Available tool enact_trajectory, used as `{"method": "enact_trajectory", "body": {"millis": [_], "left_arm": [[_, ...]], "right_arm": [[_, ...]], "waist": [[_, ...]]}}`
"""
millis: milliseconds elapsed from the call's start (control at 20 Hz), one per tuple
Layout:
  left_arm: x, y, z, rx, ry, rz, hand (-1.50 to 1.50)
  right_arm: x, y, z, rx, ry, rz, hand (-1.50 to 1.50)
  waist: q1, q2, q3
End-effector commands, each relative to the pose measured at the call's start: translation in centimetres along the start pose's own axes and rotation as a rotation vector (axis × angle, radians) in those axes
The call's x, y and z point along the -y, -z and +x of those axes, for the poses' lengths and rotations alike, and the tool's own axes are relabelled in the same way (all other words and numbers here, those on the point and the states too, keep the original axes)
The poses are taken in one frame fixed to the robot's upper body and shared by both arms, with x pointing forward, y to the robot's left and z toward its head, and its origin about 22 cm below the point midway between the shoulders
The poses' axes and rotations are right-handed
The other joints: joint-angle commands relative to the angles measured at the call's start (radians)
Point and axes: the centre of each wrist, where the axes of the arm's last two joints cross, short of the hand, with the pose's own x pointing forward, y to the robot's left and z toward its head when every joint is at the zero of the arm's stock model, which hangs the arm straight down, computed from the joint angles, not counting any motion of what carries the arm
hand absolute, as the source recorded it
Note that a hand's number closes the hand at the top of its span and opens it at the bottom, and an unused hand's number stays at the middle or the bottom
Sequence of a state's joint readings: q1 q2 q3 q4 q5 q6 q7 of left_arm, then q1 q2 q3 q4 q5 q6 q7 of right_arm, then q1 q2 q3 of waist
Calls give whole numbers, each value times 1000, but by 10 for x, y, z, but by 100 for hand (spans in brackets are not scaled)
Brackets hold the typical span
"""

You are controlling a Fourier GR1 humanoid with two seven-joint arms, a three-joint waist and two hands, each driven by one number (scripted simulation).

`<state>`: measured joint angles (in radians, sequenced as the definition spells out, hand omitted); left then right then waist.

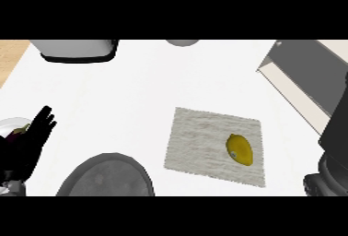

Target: Pick the tomato from the placemat and place it in the tiered shelf

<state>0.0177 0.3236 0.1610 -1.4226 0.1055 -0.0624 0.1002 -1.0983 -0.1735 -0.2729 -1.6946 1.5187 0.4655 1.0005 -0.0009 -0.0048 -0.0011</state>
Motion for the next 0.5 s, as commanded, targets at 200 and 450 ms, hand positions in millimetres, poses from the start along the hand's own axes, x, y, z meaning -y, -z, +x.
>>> {"method": "enact_trajectory", "body": {"millis": [200,450], "left_arm": [[10,-1,3,6,2,-23,0],[7,-3,-4,-7,-4,-23,0]], "right_arm": [[16,38,6,-171,-140,10,150],[-13,63,-17,-193,-200,-13,150]], "waist": [[6,3,0],[7,5,1]]}}
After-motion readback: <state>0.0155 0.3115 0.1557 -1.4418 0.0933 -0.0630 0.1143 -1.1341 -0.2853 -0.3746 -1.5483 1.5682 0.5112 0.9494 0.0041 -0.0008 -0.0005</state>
